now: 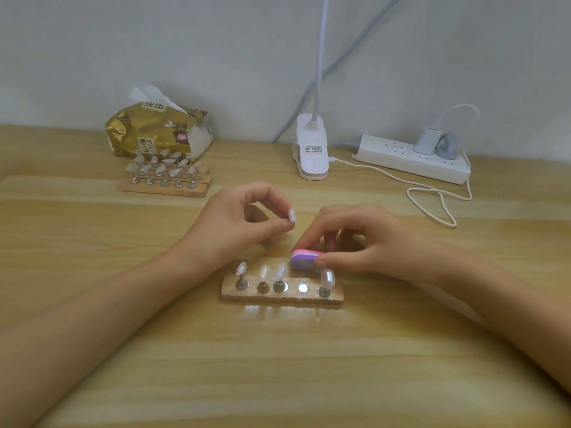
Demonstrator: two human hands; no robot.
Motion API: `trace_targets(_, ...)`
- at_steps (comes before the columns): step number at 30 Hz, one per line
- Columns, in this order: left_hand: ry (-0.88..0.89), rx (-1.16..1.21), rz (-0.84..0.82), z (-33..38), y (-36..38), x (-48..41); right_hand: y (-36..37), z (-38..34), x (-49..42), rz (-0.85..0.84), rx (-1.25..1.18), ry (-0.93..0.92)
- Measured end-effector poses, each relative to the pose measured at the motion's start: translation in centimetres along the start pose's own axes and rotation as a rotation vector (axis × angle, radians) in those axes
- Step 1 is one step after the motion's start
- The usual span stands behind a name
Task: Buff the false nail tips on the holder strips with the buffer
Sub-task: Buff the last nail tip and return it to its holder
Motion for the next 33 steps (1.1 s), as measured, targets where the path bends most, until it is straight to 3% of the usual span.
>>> trace_targets(2, -0.006, -0.003, 0.002, 0.0, 0.0, 0.0, -0.1, -0.1, 0.0, 0.015, 0.020, -0.031)
trace_targets(4, -0.009, 0.013, -0.004, 0.1, 0.0, 0.0, -1.0, 0.1, 0.1, 0.164, 0.080, -0.047)
trace_targets(7, -0.015, 0.022, -0.002, 0.1, 0.0, 0.1, -2.2, 0.7, 0.4, 0.378, 0.357, -0.042)
trace_targets(9, -0.019, 0.020, -0.001, 0.2, 0.0, 0.1, -2.1, 1.1, 0.6, 0.345, 0.488, -0.032)
trace_targets(15, -0.018, -0.003, -0.011, 0.3, -0.1, 0.0, -2.1, 1.1, 0.4, 0.324, 0.560, -0.042)
trace_targets(17, -0.022, -0.001, -0.006, 0.2, -0.1, 0.0, -2.1, 1.1, 0.3, 0.324, 0.476, -0.033)
trace_targets(22, -0.019, 0.006, 0.014, 0.1, 0.1, -0.2, -2.1, -0.7, 0.1, 0.552, -0.014, -0.121)
trace_targets(26, -0.002, -0.008, 0.005, -0.1, 0.2, -0.2, 0.0, -1.7, -0.4, 0.530, 0.129, -0.184)
trace_targets(30, 0.002, -0.028, 0.002, 0.0, 0.3, -0.3, 0.1, -0.6, -0.5, 0.493, 0.049, -0.081)
trace_targets(33, 0.006, -0.022, -0.006, 0.1, 0.3, -0.2, 0.0, -0.7, -0.2, 0.528, 0.004, -0.139)
Point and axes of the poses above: each hand's wrist, its own x-axis away from the middle knuckle, its own y-axis out of the palm, z = x × y, the point moved 4 cm from there along -x, towards the middle knuckle, and after that the axes turned 2 degrees about z, right-handed, at the moved point
